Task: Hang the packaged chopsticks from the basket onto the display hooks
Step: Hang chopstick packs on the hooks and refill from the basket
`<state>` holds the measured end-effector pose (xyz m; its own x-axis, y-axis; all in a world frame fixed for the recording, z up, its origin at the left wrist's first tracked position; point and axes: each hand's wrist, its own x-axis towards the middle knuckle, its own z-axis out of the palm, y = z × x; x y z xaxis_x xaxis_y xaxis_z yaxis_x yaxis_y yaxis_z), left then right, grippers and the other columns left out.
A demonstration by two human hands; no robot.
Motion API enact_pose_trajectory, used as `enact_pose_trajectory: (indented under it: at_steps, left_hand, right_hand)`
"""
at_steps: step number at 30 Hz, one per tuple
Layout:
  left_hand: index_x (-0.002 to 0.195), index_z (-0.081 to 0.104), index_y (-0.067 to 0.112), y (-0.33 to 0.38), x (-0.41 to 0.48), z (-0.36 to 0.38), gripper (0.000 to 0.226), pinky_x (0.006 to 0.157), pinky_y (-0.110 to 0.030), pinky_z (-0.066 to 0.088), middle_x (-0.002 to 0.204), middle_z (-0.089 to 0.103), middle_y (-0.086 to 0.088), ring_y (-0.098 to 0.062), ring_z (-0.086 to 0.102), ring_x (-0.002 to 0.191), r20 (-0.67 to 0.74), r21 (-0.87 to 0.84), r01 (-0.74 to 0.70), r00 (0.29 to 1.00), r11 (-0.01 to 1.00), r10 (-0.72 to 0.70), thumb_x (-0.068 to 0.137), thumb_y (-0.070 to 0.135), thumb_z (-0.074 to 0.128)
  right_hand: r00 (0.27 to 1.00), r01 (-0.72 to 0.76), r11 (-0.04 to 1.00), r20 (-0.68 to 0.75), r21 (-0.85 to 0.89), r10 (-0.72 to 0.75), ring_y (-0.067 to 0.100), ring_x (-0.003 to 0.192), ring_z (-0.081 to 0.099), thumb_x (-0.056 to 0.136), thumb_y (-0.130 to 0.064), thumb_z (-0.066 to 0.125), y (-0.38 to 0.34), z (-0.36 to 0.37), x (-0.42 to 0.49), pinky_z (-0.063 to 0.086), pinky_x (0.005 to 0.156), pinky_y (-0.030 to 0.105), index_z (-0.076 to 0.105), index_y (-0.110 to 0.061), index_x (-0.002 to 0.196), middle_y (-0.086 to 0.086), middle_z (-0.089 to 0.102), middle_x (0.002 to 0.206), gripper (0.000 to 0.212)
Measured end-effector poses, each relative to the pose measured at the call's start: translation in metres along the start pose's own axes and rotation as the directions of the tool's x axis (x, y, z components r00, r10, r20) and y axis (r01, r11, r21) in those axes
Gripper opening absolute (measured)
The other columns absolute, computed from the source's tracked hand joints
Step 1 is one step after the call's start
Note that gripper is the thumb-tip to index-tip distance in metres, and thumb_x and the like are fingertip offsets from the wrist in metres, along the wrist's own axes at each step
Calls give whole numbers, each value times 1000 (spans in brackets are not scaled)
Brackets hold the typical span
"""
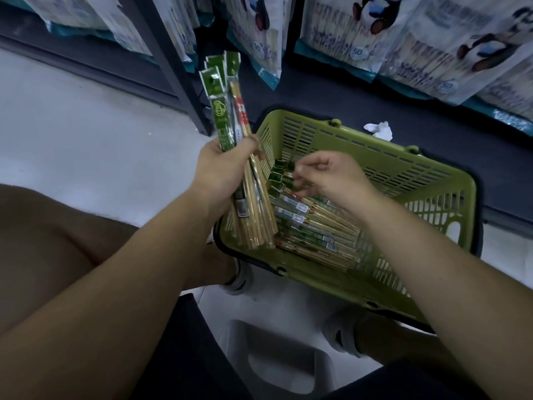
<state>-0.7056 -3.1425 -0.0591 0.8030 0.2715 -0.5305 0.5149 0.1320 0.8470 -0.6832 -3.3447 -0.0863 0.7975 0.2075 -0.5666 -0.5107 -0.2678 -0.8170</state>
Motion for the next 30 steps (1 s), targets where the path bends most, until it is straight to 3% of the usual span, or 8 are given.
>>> enact_pose_trajectory:
  at_steps: [3,5,7,10,15,22,27,30]
  left_hand:
    - [81,67,20,3,8,-8,14,51,-23,54,69,75,-1,-11,70,59,-88,45,-37,995,998,41,91,27,73]
    - [77,65,22,-1,11,-11,17,48,-22,52,67,74,1,-10,69,58,-118,129,-60,990,990,76,90,30,72]
    - [77,65,23,-7,11,-12,16,51,-26,56,68,74,2,-13,69,62,-107,193,-65,990,979,87,90,31,71]
    - [78,65,22,-15,11,-15,17,54,-28,57,68,72,2,-14,67,62,-65,234,-68,994,970,85,91,32,69]
    - [84,65,22,-18,13,-14,17,54,-26,57,69,74,2,-10,68,61,-56,259,-80,994,963,98,92,36,68]
    - [87,63,23,-17,14,-9,15,57,-32,57,68,73,5,-7,66,58,-79,262,-53,994,964,76,92,36,69]
    - [87,63,22,-18,13,-10,15,62,-33,53,68,72,6,-5,66,59,-82,249,-50,994,967,72,92,36,68]
    - [90,63,21,-17,13,-11,16,63,-33,55,68,73,6,-4,68,62,-83,248,-46,994,968,69,92,36,67]
  right_hand:
    - [997,-79,896,-22,-436,77,18,87,72,94,-17,72,65,-11,20,56,71,28,71,-23,100,-2,73,98,9]
    - [977,-112,758,66,-642,200,19,103,66,93,-24,75,111,-11,25,49,83,27,69,-19,118,-2,67,112,26]
    - [947,-105,666,131,-738,295,25,114,62,90,-30,78,145,-6,24,49,91,30,64,-17,132,5,65,126,46]
    - [945,-63,569,134,-820,298,27,118,60,86,-38,79,170,3,23,49,92,33,59,-18,138,8,62,135,59]
    - [943,40,449,183,-892,280,26,104,62,92,-32,71,182,16,24,50,85,35,65,-23,116,7,67,119,27]
    - [950,130,349,217,-928,223,27,104,60,96,-35,63,186,18,26,50,87,36,64,-20,120,9,61,116,28]
    - [957,99,367,189,-925,218,25,96,61,91,-33,67,186,17,26,49,78,33,65,-20,114,7,63,110,26]
    - [980,10,419,91,-908,174,22,84,56,94,-32,61,193,10,23,44,69,30,66,-19,111,8,66,105,21]
